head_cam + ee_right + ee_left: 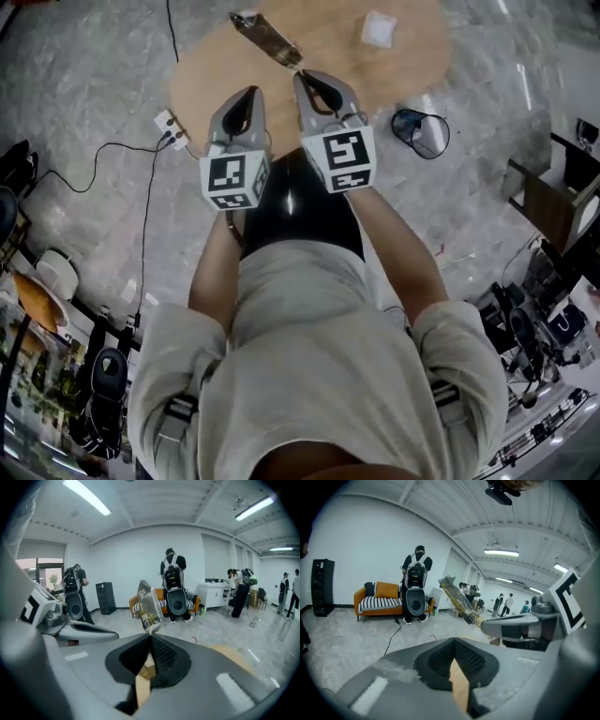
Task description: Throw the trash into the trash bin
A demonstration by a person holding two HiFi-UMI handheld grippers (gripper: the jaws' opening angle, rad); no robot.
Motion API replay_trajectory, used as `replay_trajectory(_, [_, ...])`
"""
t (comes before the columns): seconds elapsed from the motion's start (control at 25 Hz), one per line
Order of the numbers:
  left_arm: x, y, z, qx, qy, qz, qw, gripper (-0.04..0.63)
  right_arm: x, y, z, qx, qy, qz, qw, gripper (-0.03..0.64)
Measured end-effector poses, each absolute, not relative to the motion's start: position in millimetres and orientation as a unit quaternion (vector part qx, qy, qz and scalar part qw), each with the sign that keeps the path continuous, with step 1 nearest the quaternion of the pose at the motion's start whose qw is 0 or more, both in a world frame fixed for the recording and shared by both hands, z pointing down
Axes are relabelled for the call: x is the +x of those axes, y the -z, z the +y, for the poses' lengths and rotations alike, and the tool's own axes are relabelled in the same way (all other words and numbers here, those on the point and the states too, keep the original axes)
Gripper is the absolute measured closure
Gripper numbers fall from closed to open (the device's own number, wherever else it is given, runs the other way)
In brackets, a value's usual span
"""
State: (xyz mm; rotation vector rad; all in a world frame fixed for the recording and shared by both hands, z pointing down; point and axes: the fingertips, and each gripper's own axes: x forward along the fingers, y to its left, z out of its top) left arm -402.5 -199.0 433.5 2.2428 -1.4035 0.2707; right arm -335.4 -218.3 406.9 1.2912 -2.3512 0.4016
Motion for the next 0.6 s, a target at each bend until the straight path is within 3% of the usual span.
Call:
replay_trajectory(0.32, [-338, -332, -187, 0.879, -0.068, -0.433, 0.188, 0.577, -269, -294, -188, 0.577, -0.087, -0.801, 0.132, 0.609])
replay_trajectory(0.6, [-244, -281, -168, 0.918, -0.051, -0.367, 0.144, 0.575, -177, -260, -145, 0.661, -0.092, -0.742, 0.067, 0.609])
